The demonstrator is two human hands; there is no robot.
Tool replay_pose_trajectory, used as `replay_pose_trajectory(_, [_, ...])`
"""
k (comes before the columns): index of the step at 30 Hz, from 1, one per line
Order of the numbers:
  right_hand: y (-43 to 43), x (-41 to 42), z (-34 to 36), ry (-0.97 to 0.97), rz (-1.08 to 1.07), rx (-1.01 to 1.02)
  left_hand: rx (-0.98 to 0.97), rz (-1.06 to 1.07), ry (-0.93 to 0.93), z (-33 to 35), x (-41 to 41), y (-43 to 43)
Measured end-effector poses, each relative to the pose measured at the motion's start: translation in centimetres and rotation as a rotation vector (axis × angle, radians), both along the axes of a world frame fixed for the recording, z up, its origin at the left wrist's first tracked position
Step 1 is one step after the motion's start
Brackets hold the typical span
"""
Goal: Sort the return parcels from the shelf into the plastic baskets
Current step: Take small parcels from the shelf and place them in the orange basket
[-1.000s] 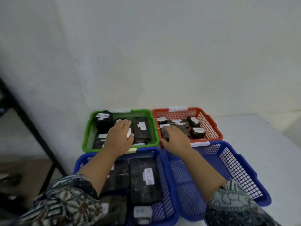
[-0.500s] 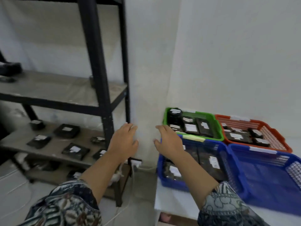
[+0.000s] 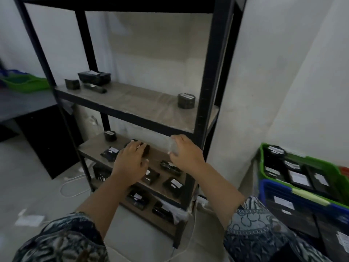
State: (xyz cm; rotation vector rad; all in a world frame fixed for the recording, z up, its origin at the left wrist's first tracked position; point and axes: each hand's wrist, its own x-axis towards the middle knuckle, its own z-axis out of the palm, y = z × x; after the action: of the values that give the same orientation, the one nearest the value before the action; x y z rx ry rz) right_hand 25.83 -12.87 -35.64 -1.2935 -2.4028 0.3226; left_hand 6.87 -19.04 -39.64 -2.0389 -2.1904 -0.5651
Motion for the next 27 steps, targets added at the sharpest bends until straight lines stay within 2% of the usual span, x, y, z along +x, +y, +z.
replay_pose_trajectory(8, [8.7, -12.6, 1.0, 0.027, 0.043, -0.003, -0.042, 0.014, -0.04, -0.3, -10.6, 8.4])
replay_pose_trajectory(12, [12.8, -19.1, 1.4, 0.036, 0.05, 0.064, 0.013, 0.017, -0.008, 0.6, -15.7, 11.7])
replay_pose_trajectory(18, [17.2, -27.7, 1.6, 0.001, 0.086, 0.034, 0.133, 0.011, -0.043, 1.5, -24.1, 15.9])
replay_pose_trajectory(27, [25.2, -40.4, 2.8, 0.003, -0.131, -0.024, 0.165, -0.069, -0.016, 1.8, -39.0, 22.1])
